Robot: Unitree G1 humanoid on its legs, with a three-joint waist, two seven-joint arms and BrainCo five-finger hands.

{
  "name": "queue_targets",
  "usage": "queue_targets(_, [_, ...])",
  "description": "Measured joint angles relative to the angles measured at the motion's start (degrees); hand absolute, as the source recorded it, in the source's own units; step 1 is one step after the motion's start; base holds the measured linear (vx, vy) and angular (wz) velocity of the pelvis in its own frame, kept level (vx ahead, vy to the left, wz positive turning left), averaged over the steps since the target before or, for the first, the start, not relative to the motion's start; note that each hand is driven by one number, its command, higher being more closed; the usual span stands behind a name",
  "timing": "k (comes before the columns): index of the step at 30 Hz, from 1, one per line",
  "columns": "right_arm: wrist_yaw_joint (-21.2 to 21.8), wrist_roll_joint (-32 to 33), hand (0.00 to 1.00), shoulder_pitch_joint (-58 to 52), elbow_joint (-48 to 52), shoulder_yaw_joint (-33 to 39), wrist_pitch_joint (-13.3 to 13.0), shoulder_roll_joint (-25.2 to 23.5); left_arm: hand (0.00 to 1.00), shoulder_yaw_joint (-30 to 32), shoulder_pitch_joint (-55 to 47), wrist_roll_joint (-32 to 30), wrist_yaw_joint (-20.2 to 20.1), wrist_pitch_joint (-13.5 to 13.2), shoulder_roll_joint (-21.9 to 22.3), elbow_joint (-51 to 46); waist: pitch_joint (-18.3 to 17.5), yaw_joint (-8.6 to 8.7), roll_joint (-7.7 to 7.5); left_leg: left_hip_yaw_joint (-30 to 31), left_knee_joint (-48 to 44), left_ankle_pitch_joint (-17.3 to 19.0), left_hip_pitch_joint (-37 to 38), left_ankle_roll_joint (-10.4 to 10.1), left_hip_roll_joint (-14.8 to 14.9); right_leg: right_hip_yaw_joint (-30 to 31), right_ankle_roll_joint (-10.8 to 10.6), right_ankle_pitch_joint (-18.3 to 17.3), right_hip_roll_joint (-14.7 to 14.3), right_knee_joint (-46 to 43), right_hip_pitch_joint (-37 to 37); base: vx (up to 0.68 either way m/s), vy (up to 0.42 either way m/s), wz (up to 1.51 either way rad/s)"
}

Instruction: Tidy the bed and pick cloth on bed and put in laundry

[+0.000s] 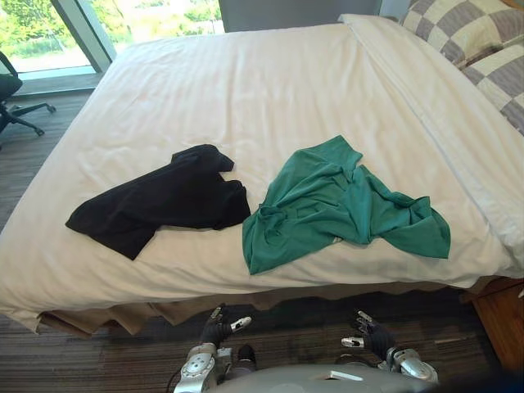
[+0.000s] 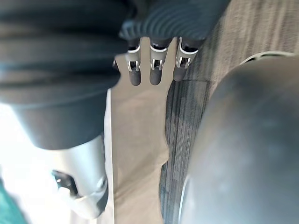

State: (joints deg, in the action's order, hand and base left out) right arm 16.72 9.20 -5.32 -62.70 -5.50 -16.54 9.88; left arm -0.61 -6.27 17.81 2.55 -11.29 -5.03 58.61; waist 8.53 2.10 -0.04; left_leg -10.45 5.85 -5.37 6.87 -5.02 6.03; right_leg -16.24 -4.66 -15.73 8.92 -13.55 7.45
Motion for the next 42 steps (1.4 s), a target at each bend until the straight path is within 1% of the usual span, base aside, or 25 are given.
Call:
queue_targets(2, [-2.0, 1.8, 0.00, -0.4, -0.2, 2.3, 2.1, -0.6, 0.00, 2.3, -1.0, 3.2, 1.3, 2.2, 0.2, 0.8, 0.0, -0.14, 0.02, 0.2, 0.1, -0.1, -0.3, 0.0, -0.1, -0.2, -0.8, 0.0, 0.0, 1.1, 0.3, -0.11, 0.027, 0.14])
queue_targets(4, [-4.2, 5.4, 0.00, -1.5, -0.2, 5.9, 3.1, -1.4, 0.00, 5.6, -1.5, 8.1, 3.3, 3.7, 0.6, 1.3, -0.1, -0.09, 0.12, 0.6, 0.1, -0.2, -1.4, 0.1, -0.3, -0.4, -1.2, 0.3, -0.2, 2.1, 0.3, -0.05, 0.034, 0.23])
queue_targets(5, [-5.8, 7.6, 0.00, -2.4, -0.4, 9.6, 3.6, -2.7, 0.00, 8.1, -2.0, 10.2, 4.6, 4.4, 0.9, 1.4, -0.2, -0.02, 0.09, 1.4, 0.1, -0.1, -2.0, 0.1, -0.6, -0.3, -1.3, 0.4, -0.2, 2.8, 0.4, -0.01, 0.031, 0.27])
queue_targets(8, [-9.2, 14.6, 0.00, -4.2, -1.6, 18.5, 3.6, -5.3, 0.00, 14.4, -3.2, 13.6, 7.5, 4.5, 1.7, 3.5, -0.3, -0.21, -0.03, 1.4, 0.1, 0.2, -1.9, 0.2, -1.2, 0.2, -1.2, 1.2, -0.2, 4.2, 1.2, 0.04, 0.039, 0.09])
queue_targets(9, [-10.4, 20.0, 0.00, -4.5, -1.6, 23.7, 3.4, -6.0, 0.00, 17.5, -3.8, 14.9, 8.7, 4.4, 2.0, 3.6, -0.3, -0.18, 0.04, 1.0, 0.1, 0.4, -1.9, 0.3, -1.3, 0.5, -1.1, 1.9, -0.2, 5.0, 1.4, 0.07, 0.034, -0.10])
queue_targets(12, [-12.5, 29.5, 0.00, -5.6, 1.4, 36.9, 1.4, -4.6, 0.00, 26.0, -4.5, 18.9, 11.7, 4.2, 1.3, 2.6, -0.3, -0.82, 0.16, -0.3, 0.1, 0.7, -1.6, 0.2, -1.4, 1.2, -1.2, 3.0, -0.2, 6.4, 2.4, 0.12, 0.010, -0.14])
queue_targets(13, [-13.1, 30.5, 0.00, -6.2, 4.5, 39.8, 0.5, -3.8, 0.00, 28.1, -4.4, 19.9, 12.5, 4.1, 0.7, 0.4, -0.3, -1.14, 0.16, -0.4, 0.1, 0.8, -1.2, 0.1, -1.4, 1.2, -1.1, 3.1, -0.2, 6.9, 3.0, 0.11, -0.018, -0.05])
queue_targets(16, [-14.2, 31.2, 0.00, -8.0, 12.9, 44.9, -1.8, -1.2, 0.00, 33.4, -3.2, 21.6, 13.9, 3.6, -2.0, -7.1, -0.3, -1.72, 0.14, -1.7, 0.1, 1.0, -0.7, 0.0, -1.4, 1.1, -1.1, 3.1, -0.2, 7.5, 4.1, 0.02, -0.006, -0.01])
queue_targets(18, [-14.4, 30.8, 0.00, -7.8, 20.8, 48.3, -4.4, 2.1, 0.00, 37.4, -1.4, 21.4, 13.6, 2.9, -5.8, -14.0, -0.8, -1.74, 0.55, -2.5, 0.1, 1.9, -0.7, 0.1, -1.2, 1.2, -1.0, 3.1, -0.2, 7.6, 4.1, 0.00, -0.007, -0.04])
queue_targets(19, [-14.2, 30.2, 0.00, -7.7, 22.2, 49.4, -5.2, 3.0, 0.00, 38.0, -0.8, 21.3, 13.3, 2.5, -6.9, -15.9, -0.9, -1.93, 0.45, -3.1, 0.2, 2.3, -0.7, 0.0, -1.2, 1.2, -1.0, 3.1, -0.1, 7.7, 4.0, 0.01, 0.002, -0.11])
queue_targets(21, [-13.6, 28.0, 0.00, -7.2, 26.5, 53.9, -8.4, 5.7, 0.00, 39.2, 0.3, 20.8, 10.8, -0.5, -10.8, -19.8, -1.6, -2.63, 0.56, -3.4, 0.2, 3.0, -0.5, 0.6, -1.8, 1.1, -0.8, 3.0, 0.4, 7.9, 4.1, 0.06, 0.015, -0.06])
queue_targets(22, [-13.4, 27.4, 0.00, -7.1, 27.3, 54.7, -9.3, 6.2, 0.00, 39.1, 0.5, 20.8, 10.2, -1.3, -11.4, -20.2, -1.7, -2.63, 0.59, -3.3, 0.2, 3.0, -0.5, 0.5, -2.0, 1.1, -0.8, 2.9, 0.5, 8.0, 4.2, 0.09, 0.022, 0.05])
queue_targets(23, [-13.4, 25.9, 0.00, -6.3, 28.0, 55.3, -10.8, 7.3, 0.00, 39.0, 0.9, 20.8, 9.1, -5.3, -12.3, -20.7, -1.9, -2.60, 0.48, -3.1, 0.1, 3.0, -0.6, 0.6, -2.3, 1.2, -0.8, 3.0, 0.8, 8.1, 4.3, 0.09, 0.021, 0.10])
queue_targets(24, [-13.6, 24.1, 0.00, -5.5, 28.1, 55.8, -11.5, 8.5, 0.00, 39.1, 1.3, 20.9, 7.8, -8.1, -13.5, -22.2, -2.1, -2.49, 0.00, -2.9, 0.1, 3.0, -0.7, 0.6, -2.6, 1.2, -0.8, 3.0, 0.9, 8.1, 4.3, 0.08, 0.017, 0.11])
queue_targets(25, [-13.8, 22.9, 0.00, -5.1, 28.1, 55.8, -11.6, 9.3, 0.00, 39.0, 1.6, 21.0, 7.1, -8.6, -14.9, -22.9, -2.5, -2.56, -0.03, -2.6, 0.1, 3.0, -0.7, 0.6, -2.6, 1.2, -0.8, 3.0, 0.9, 8.1, 4.4, 0.08, 0.001, 0.16])
queue_targets(27, [-13.1, 20.7, 0.00, -3.7, 28.0, 55.0, -11.9, 13.5, 0.00, 39.0, 3.6, 21.2, 5.9, -9.1, -23.0, -23.1, -3.3, -2.60, -1.82, -1.7, -0.2, 3.0, -0.6, 0.6, -2.7, 1.3, -0.7, 3.0, 0.8, 7.8, 4.5, 0.11, -0.012, 0.21])
queue_targets(29, [-12.2, 19.6, 0.00, -3.1, 28.2, 53.0, -12.8, 16.7, 0.00, 39.0, 4.6, 21.1, 4.8, -9.0, -28.5, -23.3, -4.2, -2.66, -2.70, -1.7, -0.2, 3.0, -0.4, 0.6, -2.6, 1.6, -0.5, 3.1, 0.8, 7.1, 4.5, 0.09, -0.004, 0.13])
queue_targets(30, [-11.6, 18.5, 0.00, -3.0, 29.7, 51.7, -13.2, 18.1, 0.00, 39.2, 4.7, 20.9, 4.2, -9.0, -31.1, -24.8, -4.6, -2.65, -2.86, -1.7, -0.2, 3.0, -0.1, 0.6, -2.4, 2.3, 0.6, 3.8, 0.4, 7.0, 4.3, 0.06, 0.011, 0.06])
queue_targets(31, [-10.9, 17.8, 0.00, -3.0, 31.2, 51.4, -13.8, 18.2, 0.00, 39.6, 4.3, 20.6, 3.5, -9.1, -31.8, -26.5, -5.1, -2.60, -2.71, -1.8, -0.2, 3.0, -0.1, 0.7, -2.1, 3.3, 1.5, 4.4, 0.1, 6.7, 4.0, 0.05, 0.026, 0.02])
queue_targets(32, [-10.1, 16.8, 0.00, -2.9, 33.2, 50.9, -14.4, 17.9, 0.00, 40.6, 3.8, 18.3, 2.5, -9.6, -31.6, -29.1, -5.5, -2.65, -2.49, -1.9, -0.2, 3.1, 0.0, 0.7, -2.0, 4.3, 2.3, 5.0, -0.1, 6.5, 3.8, 0.06, 0.029, -0.01])
queue_targets(35, [-8.9, 14.8, 0.00, -2.0, 36.3, 49.3, -14.3, 17.5, 0.00, 40.9, 1.6, 12.1, 1.2, -10.4, -30.9, -34.1, -5.6, -2.67, -2.20, -1.9, -0.3, 3.8, 0.0, 1.1, -2.1, 5.1, 2.3, 5.2, 0.0, 6.4, 3.6, 0.04, 0.021, -0.04])
queue_targets(37, [-7.7, 12.5, 0.00, -0.6, 38.3, 46.4, -13.4, 17.2, 0.00, 40.2, 1.3, 6.0, 0.5, -10.3, -28.5, -36.9, -5.6, -2.77, -1.76, -3.1, -0.3, 3.8, 0.1, 1.1, -2.3, 7.4, 2.1, 5.3, 0.2, 6.5, 3.0, -0.01, 0.010, -0.19])
queue_targets(38, [-7.6, 11.4, 0.00, -0.4, 39.6, 45.1, -13.0, 17.0, 0.00, 39.4, 1.2, 4.6, 0.3, -10.3, -27.9, -37.5, -5.6, -2.74, -1.61, -3.3, -0.3, 3.8, 0.1, 1.1, -2.3, 7.8, 2.1, 5.3, 0.2, 6.5, 2.9, -0.04, -0.015, -0.26])
queue_targets(40, [-7.2, 6.6, 0.00, 0.7, 43.8, 39.7, -10.4, 16.9, 0.00, 35.8, 1.2, -1.8, 0.2, -9.0, -26.3, -39.6, -5.8, -2.54, -0.92, -4.6, -0.3, 3.8, 0.1, 1.1, -1.9, 9.8, 1.8, 5.5, -0.1, 6.6, 1.9, -0.07, -0.035, -0.39])
queue_targets(42, [-7.1, 3.4, 0.00, 1.3, 46.7, 35.7, -8.4, 15.8, 0.00, 32.6, 1.4, -5.8, -0.2, -7.4, -25.2, -41.2, -5.9, -2.19, -0.31, -5.8, -0.3, 3.7, 0.1, 1.0, -1.5, 11.1, 1.5, 5.6, -0.4, 6.6, 1.1, -0.06, -0.036, -0.40])
